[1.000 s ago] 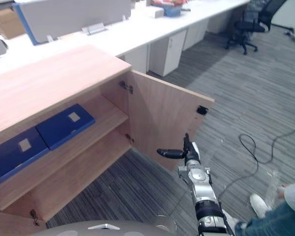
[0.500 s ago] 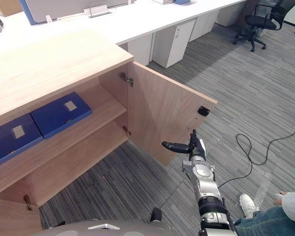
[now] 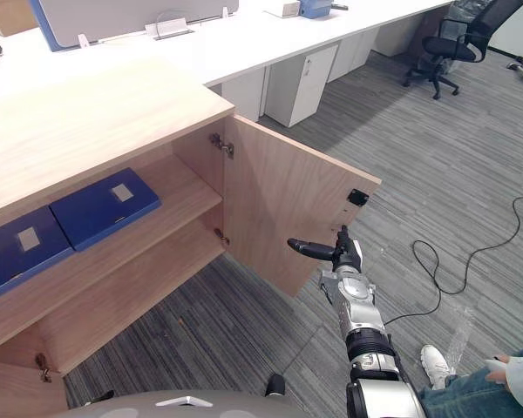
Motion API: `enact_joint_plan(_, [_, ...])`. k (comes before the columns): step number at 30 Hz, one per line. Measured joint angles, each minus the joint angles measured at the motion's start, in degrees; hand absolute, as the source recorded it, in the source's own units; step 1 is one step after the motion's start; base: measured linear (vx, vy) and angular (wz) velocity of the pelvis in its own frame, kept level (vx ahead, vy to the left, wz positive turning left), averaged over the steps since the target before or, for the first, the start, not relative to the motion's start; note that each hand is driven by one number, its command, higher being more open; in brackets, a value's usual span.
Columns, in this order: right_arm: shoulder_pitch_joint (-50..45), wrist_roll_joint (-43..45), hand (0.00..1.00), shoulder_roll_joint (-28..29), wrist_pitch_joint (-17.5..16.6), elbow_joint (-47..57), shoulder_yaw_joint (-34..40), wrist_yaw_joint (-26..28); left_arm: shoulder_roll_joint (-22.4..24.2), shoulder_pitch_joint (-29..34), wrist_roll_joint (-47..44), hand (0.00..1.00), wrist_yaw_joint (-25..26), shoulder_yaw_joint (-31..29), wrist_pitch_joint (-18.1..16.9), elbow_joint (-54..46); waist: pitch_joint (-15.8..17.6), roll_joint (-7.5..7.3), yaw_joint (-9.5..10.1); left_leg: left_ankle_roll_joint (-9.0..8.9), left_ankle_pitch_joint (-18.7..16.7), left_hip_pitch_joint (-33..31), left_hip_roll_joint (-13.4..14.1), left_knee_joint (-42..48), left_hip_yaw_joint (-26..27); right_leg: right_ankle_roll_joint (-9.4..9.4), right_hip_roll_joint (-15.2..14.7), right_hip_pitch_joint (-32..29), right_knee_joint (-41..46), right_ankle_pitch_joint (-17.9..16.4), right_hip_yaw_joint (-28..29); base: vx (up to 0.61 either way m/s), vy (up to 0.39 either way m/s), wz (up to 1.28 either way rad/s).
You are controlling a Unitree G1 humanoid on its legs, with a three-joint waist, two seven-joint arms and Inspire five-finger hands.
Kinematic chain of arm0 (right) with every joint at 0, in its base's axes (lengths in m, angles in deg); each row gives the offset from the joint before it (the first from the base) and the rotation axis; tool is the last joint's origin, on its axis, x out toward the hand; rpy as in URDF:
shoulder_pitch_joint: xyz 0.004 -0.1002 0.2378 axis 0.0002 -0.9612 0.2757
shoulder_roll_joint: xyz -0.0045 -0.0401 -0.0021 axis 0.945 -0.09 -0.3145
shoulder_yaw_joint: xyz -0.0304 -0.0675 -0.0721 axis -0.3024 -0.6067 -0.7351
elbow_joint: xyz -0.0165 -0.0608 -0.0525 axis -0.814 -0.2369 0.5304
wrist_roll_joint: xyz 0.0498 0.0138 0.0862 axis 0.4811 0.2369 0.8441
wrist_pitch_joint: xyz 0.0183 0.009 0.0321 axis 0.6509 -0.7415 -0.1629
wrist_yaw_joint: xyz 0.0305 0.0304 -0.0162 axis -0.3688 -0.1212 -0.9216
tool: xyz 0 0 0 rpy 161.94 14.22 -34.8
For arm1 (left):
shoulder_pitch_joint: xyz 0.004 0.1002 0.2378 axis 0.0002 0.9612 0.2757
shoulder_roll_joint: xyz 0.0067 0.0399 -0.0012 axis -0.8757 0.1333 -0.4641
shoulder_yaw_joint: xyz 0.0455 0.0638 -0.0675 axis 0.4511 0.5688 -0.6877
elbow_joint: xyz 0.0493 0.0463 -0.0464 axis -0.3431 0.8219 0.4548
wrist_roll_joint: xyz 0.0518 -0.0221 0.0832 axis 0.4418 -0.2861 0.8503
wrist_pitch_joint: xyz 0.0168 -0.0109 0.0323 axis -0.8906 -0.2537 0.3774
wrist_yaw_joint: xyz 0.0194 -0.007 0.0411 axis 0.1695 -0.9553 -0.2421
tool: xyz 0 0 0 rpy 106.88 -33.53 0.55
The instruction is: Walk over to the cabinet, pick up the folder, carry it to the office cabinet, place the folder inside the office cabinet, then close the office cabinet door
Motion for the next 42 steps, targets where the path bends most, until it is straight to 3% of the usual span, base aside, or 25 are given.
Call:
enact_joint_plan(6, [5.16, 2.24, 1.0, -1.3, 1.72, -7.04, 5.6, -4.11, 0.43, 0.94, -1.91, 1.0, 0.33, -0.64, 0.99, 0.08, 0.03, 0.39, 0.03, -0.4, -0.28, -0.69, -0.3, 0.33, -0.68, 0.0, -0.37, -0.11, 0.2, -0.09, -0.22, -0.08, -0.002, 0.04])
enact_joint_plan(12, [9.59, 2.35, 1.0, -3.65, 3.48, -12.49, 8.57, -4.31, 1.17, 1.33, -2.07, 1.0, 0.26, -0.79, 1.06, 0.09, -0.57, 1.73, 0.06, -0.11, -0.09, -1.43, -0.13, 0.93, -1.17, -0.14, -0.18, -0.71, 0.21, -0.14, -0.41, -0.02, -0.005, 0.01])
enact_joint_plan(20, [13.27, 2.85, 1.0, -4.21, 3.6, -18.47, 12.33, -4.85, 1.04, 1.32, -2.17, 1.0, 0.04, -0.86, 1.03, 0.05, -0.55, 1.69, -0.14, -0.06, -0.36, -1.76, -0.14, 1.11, -1.9, -0.65, -0.2, -0.59, 0.2, -0.12, -1.09, -0.01, 0.0, 0.03])
enact_joint_plan(25, [13.38, 2.81, 1.0, -5.02, 3.65, -18.63, 10.31, -4.64, 0.93, 1.31, -2.16, 1.0, -0.06, -0.83, 0.97, 0.01, -0.34, 1.73, -0.5, 0.02, -1.27, -2.06, -0.04, 2.15, -1.9, -1.04, -0.17, -0.33, 0.12, -0.23, -1.11, -0.01, 0.002, 0.0])
enact_joint_plan(29, [13.37, 2.73, 1.0, -7.68, 3.64, -18.62, 4.05, -2.33, 0.88, 1.27, -2.15, 1.0, -0.18, -0.83, 0.87, -0.07, 0.21, 2.11, -1.44, 0.16, -2.59, -2.71, 0.1, 3.83, -2.03, -1.45, -0.13, 0.07, -0.09, -0.54, -1.11, -0.04, 0.017, 0.0])
enact_joint_plan(42, [13.78, -0.89, 1.0, -14.06, 3.51, -18.47, -4.98, 3.28, 0.43, 0.76, -2.14, 1.0, -0.89, -0.37, 0.74, -1.14, 2.33, 2.69, -1.39, -0.01, -3.29, -2.92, 0.91, 4.92, -2.33, -1.22, 0.7, 0.29, -0.08, -0.39, -1.14, -0.02, 0.0, 0.0])
